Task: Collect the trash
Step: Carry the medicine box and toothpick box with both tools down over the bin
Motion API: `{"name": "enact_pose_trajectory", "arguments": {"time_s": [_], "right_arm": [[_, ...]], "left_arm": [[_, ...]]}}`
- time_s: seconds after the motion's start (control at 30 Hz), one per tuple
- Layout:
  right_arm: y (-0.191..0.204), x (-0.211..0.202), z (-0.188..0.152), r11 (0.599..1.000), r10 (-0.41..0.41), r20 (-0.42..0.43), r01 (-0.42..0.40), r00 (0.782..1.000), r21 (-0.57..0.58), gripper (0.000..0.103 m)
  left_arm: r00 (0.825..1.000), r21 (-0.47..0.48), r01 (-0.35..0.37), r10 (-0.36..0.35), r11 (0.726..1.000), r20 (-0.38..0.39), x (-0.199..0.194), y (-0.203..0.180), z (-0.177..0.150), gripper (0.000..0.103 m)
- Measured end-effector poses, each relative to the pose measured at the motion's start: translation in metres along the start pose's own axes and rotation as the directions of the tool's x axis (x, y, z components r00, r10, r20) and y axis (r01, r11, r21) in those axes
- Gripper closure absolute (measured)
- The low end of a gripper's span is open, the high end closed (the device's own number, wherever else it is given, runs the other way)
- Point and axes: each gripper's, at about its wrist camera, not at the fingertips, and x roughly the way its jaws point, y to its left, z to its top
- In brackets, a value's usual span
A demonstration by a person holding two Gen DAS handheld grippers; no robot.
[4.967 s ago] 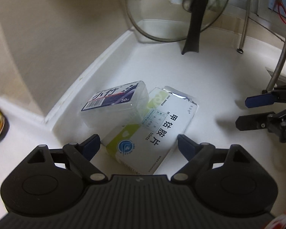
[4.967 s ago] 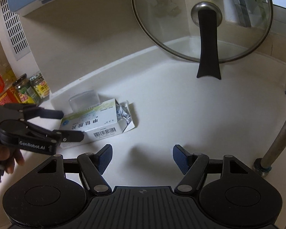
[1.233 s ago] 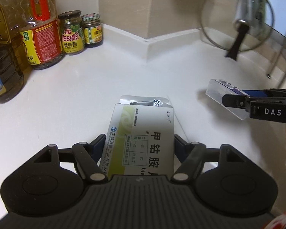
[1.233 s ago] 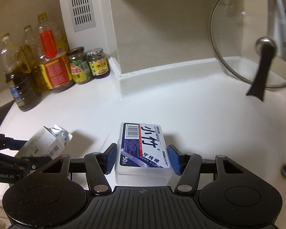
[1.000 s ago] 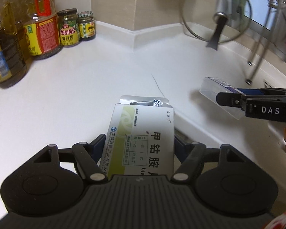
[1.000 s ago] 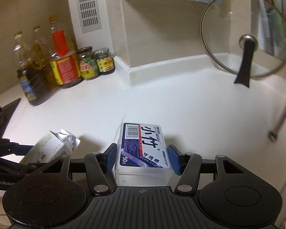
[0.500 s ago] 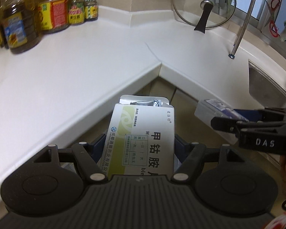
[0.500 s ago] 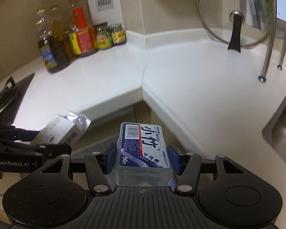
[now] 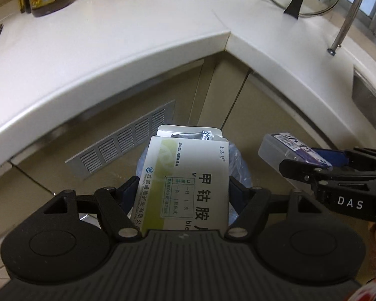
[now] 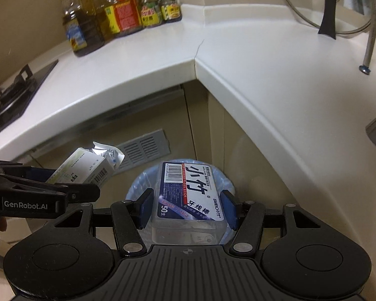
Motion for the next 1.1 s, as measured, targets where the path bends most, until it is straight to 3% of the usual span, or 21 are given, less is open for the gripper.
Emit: {"name": "enact_pose_trajectory", "arguments": {"time_s": [0.43,1.1], "right_arm": [[-0.004,0.031,-0.007,1.000,0.017,-0.046,-0.017,0.999,-0.001,0.046],[-0.018,0.117,-0.034,1.000,-0.004,-0.113,0.006,0.994,0.013,0.046]], "left_arm": [[0.998,-0.031,-0.031,0.029,0.999,-0.057,0.037,-0.004,-0.004,0.032],[0.990,-0.080,-0.022,0.011,0.997,-0.143,0.130,0.027,-0.023,0.032]]}}
